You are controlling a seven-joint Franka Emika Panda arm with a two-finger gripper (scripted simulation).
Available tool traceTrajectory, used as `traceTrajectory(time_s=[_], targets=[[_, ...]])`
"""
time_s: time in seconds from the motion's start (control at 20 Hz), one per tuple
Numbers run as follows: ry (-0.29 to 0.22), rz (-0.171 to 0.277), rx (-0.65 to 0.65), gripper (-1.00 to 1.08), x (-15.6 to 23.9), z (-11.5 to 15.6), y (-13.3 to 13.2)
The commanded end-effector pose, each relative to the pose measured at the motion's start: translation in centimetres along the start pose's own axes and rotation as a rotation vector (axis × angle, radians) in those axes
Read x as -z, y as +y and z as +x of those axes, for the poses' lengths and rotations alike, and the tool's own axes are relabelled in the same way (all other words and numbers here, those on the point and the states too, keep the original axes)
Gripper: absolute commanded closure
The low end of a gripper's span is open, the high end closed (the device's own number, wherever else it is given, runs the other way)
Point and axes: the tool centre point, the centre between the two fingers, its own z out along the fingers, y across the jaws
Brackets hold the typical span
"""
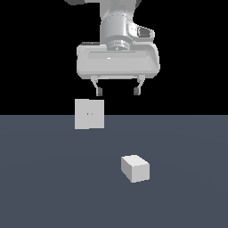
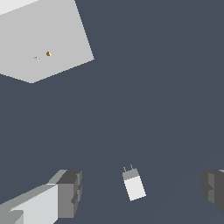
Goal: Plug the charger into the wall socket.
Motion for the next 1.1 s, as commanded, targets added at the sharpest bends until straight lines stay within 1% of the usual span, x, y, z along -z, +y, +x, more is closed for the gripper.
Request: traceTrajectory(time_s=[0.0, 0.25, 0.5, 0.75, 1.05], targets=[[0.000, 0.000, 0.000, -0.92, 0.0, 0.0, 0.0], [0.003, 0.000, 0.010, -0.92, -0.3, -0.3, 0.0], [0.012, 0.002, 0.041, -0.92, -1.1, -1.3, 0.1], [0.028, 0.004, 0.094, -0.92, -2.7, -3.0, 0.3], [0.055, 0.009, 0.183, -0.92, -5.3, -5.7, 0.8]])
